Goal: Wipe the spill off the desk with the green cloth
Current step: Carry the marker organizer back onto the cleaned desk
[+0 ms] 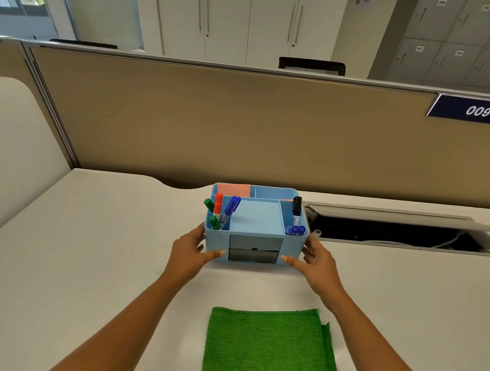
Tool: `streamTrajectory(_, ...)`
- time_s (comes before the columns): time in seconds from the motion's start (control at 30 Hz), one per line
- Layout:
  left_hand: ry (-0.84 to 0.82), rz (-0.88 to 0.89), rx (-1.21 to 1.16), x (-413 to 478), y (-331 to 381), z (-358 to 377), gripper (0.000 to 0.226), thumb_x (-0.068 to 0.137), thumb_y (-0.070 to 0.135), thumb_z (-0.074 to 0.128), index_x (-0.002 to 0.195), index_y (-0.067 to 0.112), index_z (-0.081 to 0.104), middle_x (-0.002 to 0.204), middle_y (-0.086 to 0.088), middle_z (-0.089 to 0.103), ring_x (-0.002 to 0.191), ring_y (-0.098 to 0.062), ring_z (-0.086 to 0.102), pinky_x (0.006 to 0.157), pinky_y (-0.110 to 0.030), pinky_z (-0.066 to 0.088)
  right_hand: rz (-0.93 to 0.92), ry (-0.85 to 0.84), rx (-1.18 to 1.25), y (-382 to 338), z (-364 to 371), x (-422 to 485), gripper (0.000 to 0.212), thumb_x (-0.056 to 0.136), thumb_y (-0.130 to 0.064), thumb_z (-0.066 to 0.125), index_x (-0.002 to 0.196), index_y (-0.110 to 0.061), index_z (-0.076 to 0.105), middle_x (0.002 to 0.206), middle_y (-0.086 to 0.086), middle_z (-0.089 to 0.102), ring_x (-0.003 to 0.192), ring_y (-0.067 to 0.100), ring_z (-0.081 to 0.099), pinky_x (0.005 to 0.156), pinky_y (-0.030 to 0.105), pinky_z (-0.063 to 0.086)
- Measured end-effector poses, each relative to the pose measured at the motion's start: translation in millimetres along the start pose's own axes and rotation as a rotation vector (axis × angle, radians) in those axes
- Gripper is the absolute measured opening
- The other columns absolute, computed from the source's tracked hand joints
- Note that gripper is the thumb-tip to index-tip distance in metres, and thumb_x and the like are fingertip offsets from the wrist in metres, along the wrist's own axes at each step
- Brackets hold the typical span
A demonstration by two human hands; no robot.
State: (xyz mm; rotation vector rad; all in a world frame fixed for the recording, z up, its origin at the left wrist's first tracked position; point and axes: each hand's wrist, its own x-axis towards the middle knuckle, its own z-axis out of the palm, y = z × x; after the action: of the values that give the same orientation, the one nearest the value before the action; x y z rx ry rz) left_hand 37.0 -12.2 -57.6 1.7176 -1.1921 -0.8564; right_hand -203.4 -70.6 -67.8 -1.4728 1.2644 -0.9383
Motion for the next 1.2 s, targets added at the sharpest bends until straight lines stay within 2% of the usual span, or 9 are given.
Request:
streamTrajectory(0.1,0.077,0.005,0.039,1,0,7,0.070,0.075,0.014,0.071,0.136,0.010,0.037,0.136,-0.014,0.052,0.121,-0.030,0.052,0.100,-0.039,0.045,-0.019,0.070,-0.021,0,7,0,0.077,0.072,-0.006,0.076,0.138,-0.013,0.038,0.136,0.011,0.052,0.118,0.017,0.048,0.097,0.029,0.043)
streamTrajectory(0.2,0.125,0.011,0.057,4,0,9,0.066,0.075,0.013,0.071,0.134,0.007,0.041,0.133,-0.015,0.055,0.118,-0.031,0.055,0.098,-0.040,0.046,-0.033,0.110,-0.040,2,9,2,0.076,0.072,-0.006,0.076,0.138,-0.012,0.039,0.134,0.012,0.053,0.118,0.021,0.051,0.100,0.036,0.046)
streamTrajectory(0.57,0.129,0.011,0.081,21,2,13,0.065,0.076,0.013,0.071,0.133,0.006,0.042,0.132,-0.016,0.055,0.116,-0.032,0.056,0.098,-0.041,0.046,-0.038,0.164,-0.029,2,9,19,0.071,0.073,-0.007,0.075,0.136,-0.012,0.043,0.127,0.013,0.059,0.109,0.021,0.058,0.092,0.036,0.051)
streamTrajectory(0.7,0.127,-0.006,0.086,29,4,16,0.065,0.076,0.014,0.070,0.134,0.007,0.041,0.133,-0.016,0.055,0.117,-0.032,0.055,0.099,-0.042,0.045,-0.027,0.175,-0.044,2,10,25,0.071,0.074,-0.009,0.075,0.137,-0.012,0.041,0.130,0.014,0.058,0.115,0.027,0.057,0.095,0.041,0.051)
streamTrajectory(0.83,0.119,-0.010,0.076,31,4,20,0.065,0.078,0.013,0.068,0.135,0.007,0.039,0.135,-0.015,0.053,0.119,-0.032,0.054,0.100,-0.042,0.044,-0.012,0.180,-0.066,1,9,28,0.072,0.075,-0.009,0.074,0.138,-0.010,0.040,0.132,0.015,0.056,0.118,0.027,0.054,0.095,0.038,0.048)
streamTrajectory(0.93,0.110,-0.021,0.071,26,0,24,0.072,0.079,0.014,0.068,0.140,0.010,0.031,0.142,-0.014,0.045,0.126,-0.033,0.047,0.103,-0.044,0.041,0.017,0.159,-0.123,-2,12,22,0.077,0.075,-0.011,0.074,0.141,-0.011,0.034,0.137,0.014,0.051,0.125,0.029,0.049,0.100,0.038,0.044)
streamTrajectory(1.03,0.176,-0.027,0.104,8,-3,31,0.077,0.081,0.018,0.066,0.143,0.014,0.022,0.151,-0.010,0.030,0.137,-0.029,0.032,0.111,-0.041,0.029,0.073,0.148,-0.235,-3,19,4,0.082,0.080,-0.021,0.070,0.146,-0.014,0.021,0.148,0.011,0.037,0.135,0.028,0.036,0.107,0.036,0.035)
streamTrajectory(1.1,0.171,0.034,0.145,-15,-7,40,0.073,0.084,0.018,0.062,0.143,0.014,0.021,0.155,-0.008,0.020,0.142,-0.024,0.022,0.114,-0.035,0.019,0.047,0.146,-0.308,-1,25,-20,0.074,0.087,-0.025,0.061,0.146,-0.014,0.019,0.153,0.009,0.028,0.139,0.024,0.029,0.112,0.033,0.026)
streamTrajectory(1.2,0.163,0.175,0.327,-56,-17,53,0.064,0.090,0.023,0.051,0.143,0.015,0.017,0.155,0.002,-0.001,0.145,-0.016,-0.001,0.117,-0.033,0.000,-0.050,0.073,-0.486,7,40,-64,0.060,0.095,-0.029,0.046,0.146,-0.018,0.018,0.157,0.001,0.015,0.144,0.017,0.015,0.119,0.029,0.009)
